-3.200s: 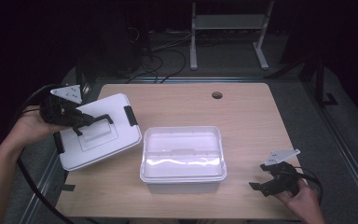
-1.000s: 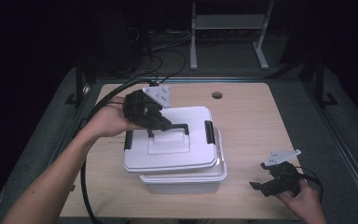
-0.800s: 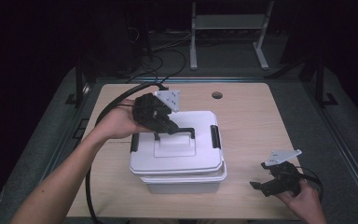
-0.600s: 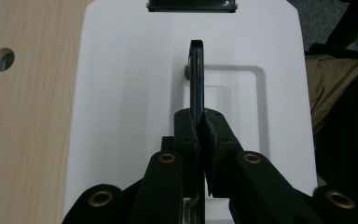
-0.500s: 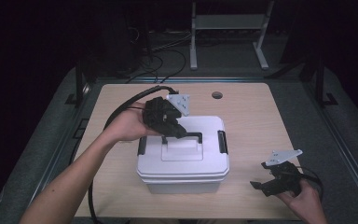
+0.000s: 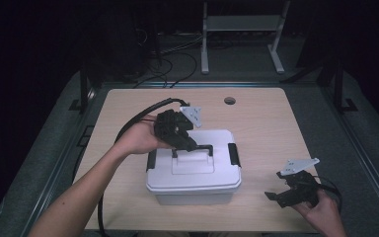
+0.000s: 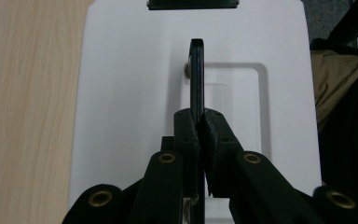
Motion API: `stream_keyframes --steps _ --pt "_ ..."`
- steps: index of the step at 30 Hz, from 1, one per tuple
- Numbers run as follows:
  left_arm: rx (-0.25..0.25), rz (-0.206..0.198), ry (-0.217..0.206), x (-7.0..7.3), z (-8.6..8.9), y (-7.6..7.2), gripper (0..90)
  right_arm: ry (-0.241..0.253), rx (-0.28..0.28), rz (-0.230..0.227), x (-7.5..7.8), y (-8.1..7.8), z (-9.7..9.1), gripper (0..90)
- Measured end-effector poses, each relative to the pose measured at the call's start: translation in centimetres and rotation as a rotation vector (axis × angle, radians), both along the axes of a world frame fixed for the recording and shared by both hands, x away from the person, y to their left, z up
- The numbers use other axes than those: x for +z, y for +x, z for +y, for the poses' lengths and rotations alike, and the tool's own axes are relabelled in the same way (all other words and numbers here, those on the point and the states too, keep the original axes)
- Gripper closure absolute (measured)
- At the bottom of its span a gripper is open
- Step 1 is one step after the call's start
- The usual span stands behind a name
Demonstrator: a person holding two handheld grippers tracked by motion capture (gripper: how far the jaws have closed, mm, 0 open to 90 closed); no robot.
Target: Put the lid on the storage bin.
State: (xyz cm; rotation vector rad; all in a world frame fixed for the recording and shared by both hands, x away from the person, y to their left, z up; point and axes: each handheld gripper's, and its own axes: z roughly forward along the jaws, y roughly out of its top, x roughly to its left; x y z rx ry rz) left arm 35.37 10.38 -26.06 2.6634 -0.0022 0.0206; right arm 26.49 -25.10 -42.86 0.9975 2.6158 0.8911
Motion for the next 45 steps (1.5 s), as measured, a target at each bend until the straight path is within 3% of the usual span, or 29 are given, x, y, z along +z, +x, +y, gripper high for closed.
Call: stream_keyframes --steps 7,14,23,29,33,39,45 --pt "-0.004 0.003 -0.001 -0.8 -0.3 -0.1 84.8 0.005 0.002 0.004 -0.1 0.1 0.1 15.9" --pt "0.013 0.012 -0.007 -0.9 -0.2 0.3 84.3 0.010 0.008 0.000 0.0 0.0 0.1 15.9" --pt "-0.002 0.000 -0.007 -0.9 -0.2 0.0 84.0 0.013 0.007 -0.003 0.0 0.0 0.0 15.9" --pt "0.004 0.014 -0.069 -0.2 0.7 -0.3 70.5 0.013 0.002 -0.002 0.0 -0.1 0.0 15.9" --pt "0.008 0.002 -0.102 0.6 1.9 -0.8 65.0 0.013 -0.005 -0.003 0.1 -0.1 -0.1 15.9" --pt "0.035 -0.016 -0.144 1.3 4.1 -1.1 63.6 0.006 -0.008 -0.003 0.1 0.0 -0.1 15.9" --pt "0.056 -0.018 -0.157 1.1 5.2 -0.9 63.4 0.008 -0.009 -0.008 0.0 0.0 -0.1 15.9"
